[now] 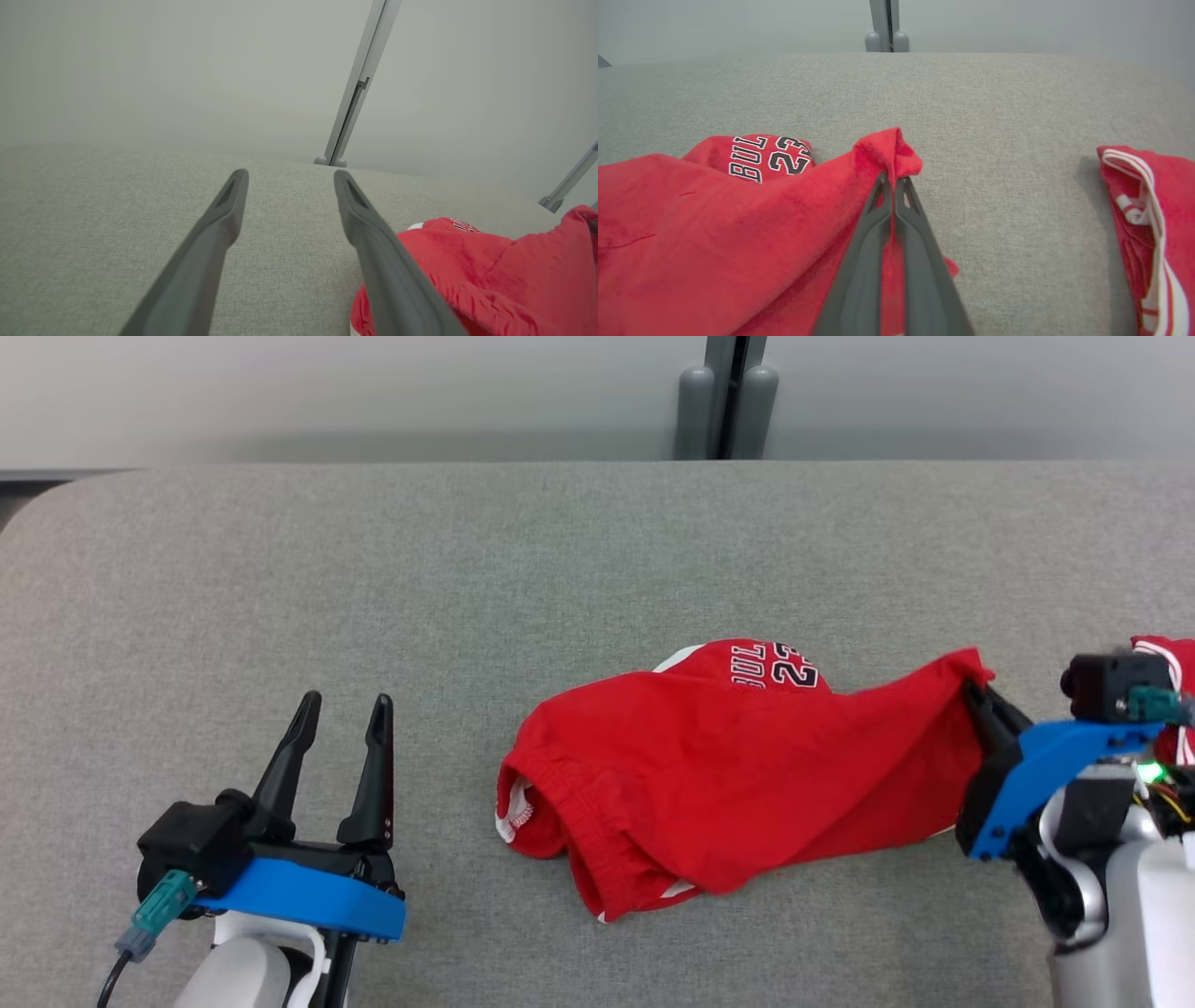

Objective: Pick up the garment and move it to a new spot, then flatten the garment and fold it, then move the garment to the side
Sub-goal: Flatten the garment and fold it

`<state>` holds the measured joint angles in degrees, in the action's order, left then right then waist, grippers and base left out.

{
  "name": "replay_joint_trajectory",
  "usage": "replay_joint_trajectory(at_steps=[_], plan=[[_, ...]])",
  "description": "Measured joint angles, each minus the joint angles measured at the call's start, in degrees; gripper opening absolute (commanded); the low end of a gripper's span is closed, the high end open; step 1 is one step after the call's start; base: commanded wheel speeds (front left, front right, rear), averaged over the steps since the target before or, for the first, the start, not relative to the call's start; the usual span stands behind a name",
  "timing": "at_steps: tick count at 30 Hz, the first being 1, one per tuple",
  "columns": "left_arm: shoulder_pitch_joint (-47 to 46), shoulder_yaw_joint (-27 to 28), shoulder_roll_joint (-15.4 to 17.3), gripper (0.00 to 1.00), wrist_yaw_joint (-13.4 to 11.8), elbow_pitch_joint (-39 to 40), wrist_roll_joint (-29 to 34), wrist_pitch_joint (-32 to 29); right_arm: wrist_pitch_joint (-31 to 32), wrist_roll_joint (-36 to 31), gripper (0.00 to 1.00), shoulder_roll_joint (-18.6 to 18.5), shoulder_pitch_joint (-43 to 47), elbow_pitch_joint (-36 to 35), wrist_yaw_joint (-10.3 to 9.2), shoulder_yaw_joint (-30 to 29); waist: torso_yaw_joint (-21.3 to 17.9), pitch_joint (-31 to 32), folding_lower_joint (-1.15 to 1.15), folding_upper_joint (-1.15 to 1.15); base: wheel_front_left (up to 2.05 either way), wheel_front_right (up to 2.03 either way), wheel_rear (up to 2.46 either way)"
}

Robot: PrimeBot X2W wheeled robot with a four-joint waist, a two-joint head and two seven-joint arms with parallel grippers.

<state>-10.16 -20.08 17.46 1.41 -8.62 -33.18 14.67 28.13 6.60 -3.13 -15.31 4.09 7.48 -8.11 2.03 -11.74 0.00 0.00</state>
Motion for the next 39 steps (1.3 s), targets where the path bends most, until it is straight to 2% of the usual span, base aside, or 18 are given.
replay_joint_trajectory(at_steps=[1,2,5,9,15,20,28,33,39], plan=[[-0.3,-0.2,0.0,1.00,0.1,-0.1,0.1,0.0,-1.4,0.0,0.93,0.0,-1.7,2.2,0.00,-0.4,0.2,-0.3,0.00,0.00,0.00,0.00,0.00],[-0.5,-0.4,0.0,1.00,0.1,-0.2,0.1,0.0,-2.1,-0.1,1.00,0.0,-3.0,4.3,0.00,-0.3,0.4,-0.6,0.00,0.00,0.00,0.00,0.00],[-0.8,-0.8,0.0,1.00,0.2,-0.7,0.3,0.0,-6.5,-1.5,1.00,0.0,-5.5,8.7,0.00,0.0,0.9,-0.8,0.00,0.00,0.00,0.00,0.00],[-0.8,-0.8,-0.1,1.00,0.4,-1.5,0.3,0.0,-13.7,-3.2,1.00,-0.3,-6.6,10.1,0.00,-0.5,1.0,0.2,0.00,0.00,0.00,0.00,0.00],[0.8,-0.3,-0.6,1.00,0.2,-2.3,-0.1,0.1,-24.4,-4.0,1.00,-1.5,-0.6,6.9,0.00,1.9,0.2,2.8,0.00,0.00,0.00,0.00,0.00],[2.9,0.6,-0.6,1.00,0.1,-2.2,-0.3,0.1,-29.9,-3.7,1.00,-1.5,5.8,2.9,0.00,3.0,-1.4,4.8,0.00,0.00,0.00,0.00,0.00],[5.4,-0.5,-0.6,1.00,0.2,0.2,0.0,-0.3,-30.2,-2.2,1.00,-0.3,10.0,1.2,0.00,3.8,-3.1,5.8,-0.01,0.00,0.00,0.00,0.00],[6.7,-5.0,-1.4,1.00,1.7,2.5,-0.6,-5.8,-29.8,-2.4,1.00,0.0,10.0,0.5,0.00,4.2,-2.7,5.2,0.00,0.00,0.00,0.00,0.00],[8.6,-8.9,-4.0,1.00,3.5,5.7,-7.5,-14.6,-29.8,-2.3,1.00,0.1,9.7,0.6,0.00,4.6,-2.2,4.3,0.00,0.00,0.00,0.00,0.00]])
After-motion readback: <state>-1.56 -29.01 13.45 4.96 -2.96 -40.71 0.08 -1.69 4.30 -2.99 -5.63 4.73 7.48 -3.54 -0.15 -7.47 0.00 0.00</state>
